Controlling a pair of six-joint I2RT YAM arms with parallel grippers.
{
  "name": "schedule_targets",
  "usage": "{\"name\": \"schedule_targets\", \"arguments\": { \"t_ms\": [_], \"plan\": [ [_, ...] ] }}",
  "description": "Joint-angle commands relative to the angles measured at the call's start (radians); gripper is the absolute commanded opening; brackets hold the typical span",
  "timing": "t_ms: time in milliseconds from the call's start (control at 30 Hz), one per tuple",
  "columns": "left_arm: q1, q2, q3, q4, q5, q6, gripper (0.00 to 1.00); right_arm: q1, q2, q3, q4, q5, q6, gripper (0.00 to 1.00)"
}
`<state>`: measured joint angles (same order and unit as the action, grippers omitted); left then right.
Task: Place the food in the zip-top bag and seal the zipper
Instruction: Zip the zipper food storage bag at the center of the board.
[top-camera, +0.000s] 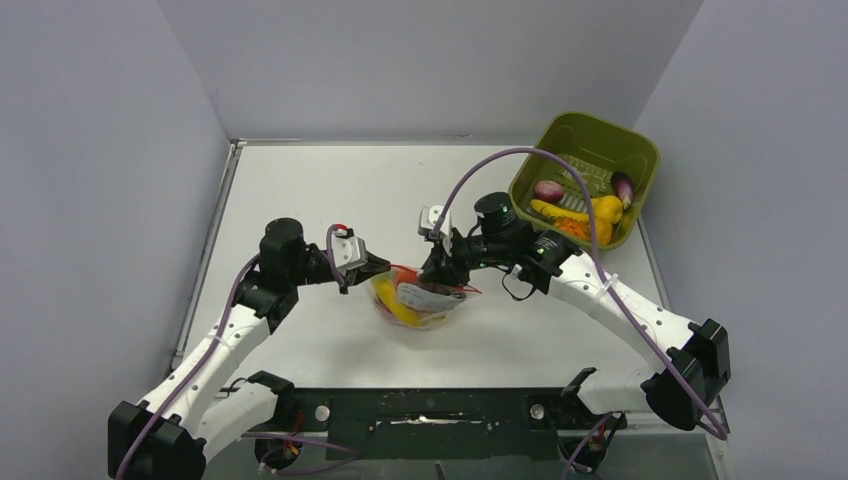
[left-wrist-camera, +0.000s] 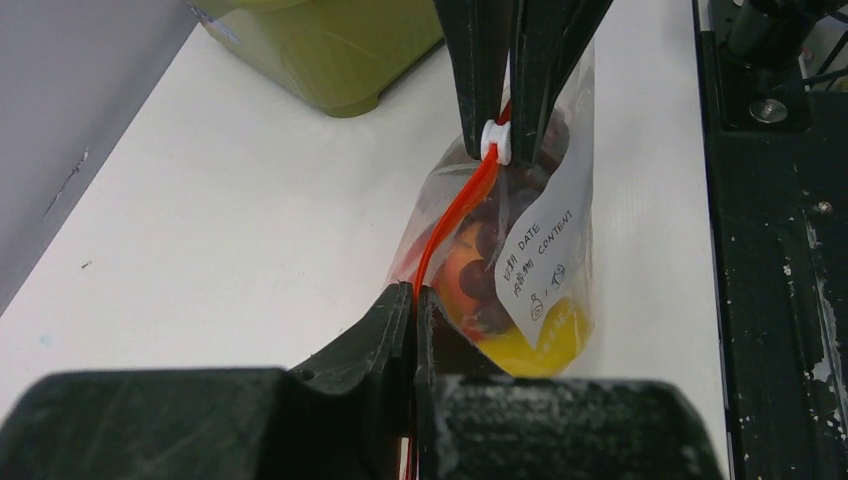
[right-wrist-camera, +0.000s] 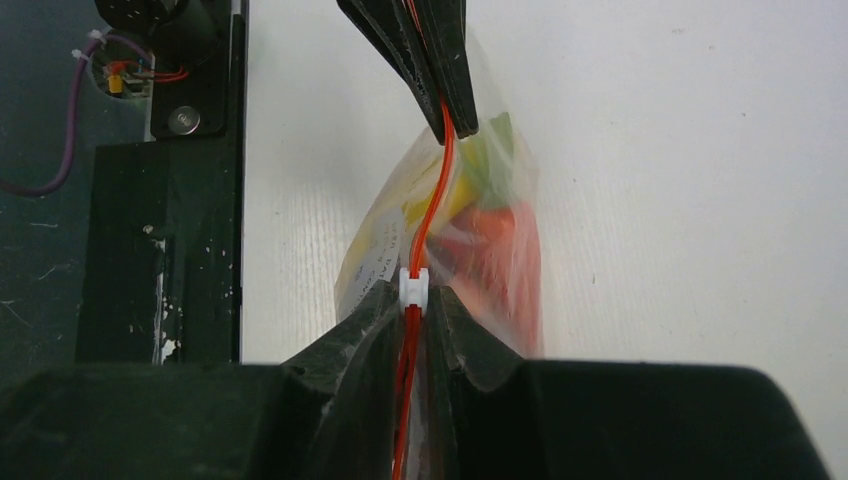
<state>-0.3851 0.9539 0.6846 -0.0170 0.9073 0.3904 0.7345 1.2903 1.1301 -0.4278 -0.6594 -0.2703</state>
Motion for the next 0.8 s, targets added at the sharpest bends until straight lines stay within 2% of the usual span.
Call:
{"name": "schedule_targets", "arguments": {
  "t_ms": [0, 300, 567, 767],
  "plan": [
    [-0.007, -0.009, 0.072, -0.098, 0.06, 0.083, 0.0, 0.016, -0.041, 0.032, 0.074, -0.024, -0.029, 0.0],
    [-0.008, -0.071, 0.087, -0.193, -0.066, 0.108, 0.0, 0.015, -0.072, 0.028, 0.011, 0.06, -0.032, 0.0],
    [-0.009, -0.12, 0.05, -0.119, -0.102, 0.043, 0.0, 0.008, -0.111, 0.01, -0.027, 0.142, -0.021, 0.0],
    [-0.009, -0.14, 0.072, -0.157, -0.162, 0.06, 0.0, -0.02, -0.187, -0.015, -0.067, 0.24, -0.015, 0.0]
  ]
}}
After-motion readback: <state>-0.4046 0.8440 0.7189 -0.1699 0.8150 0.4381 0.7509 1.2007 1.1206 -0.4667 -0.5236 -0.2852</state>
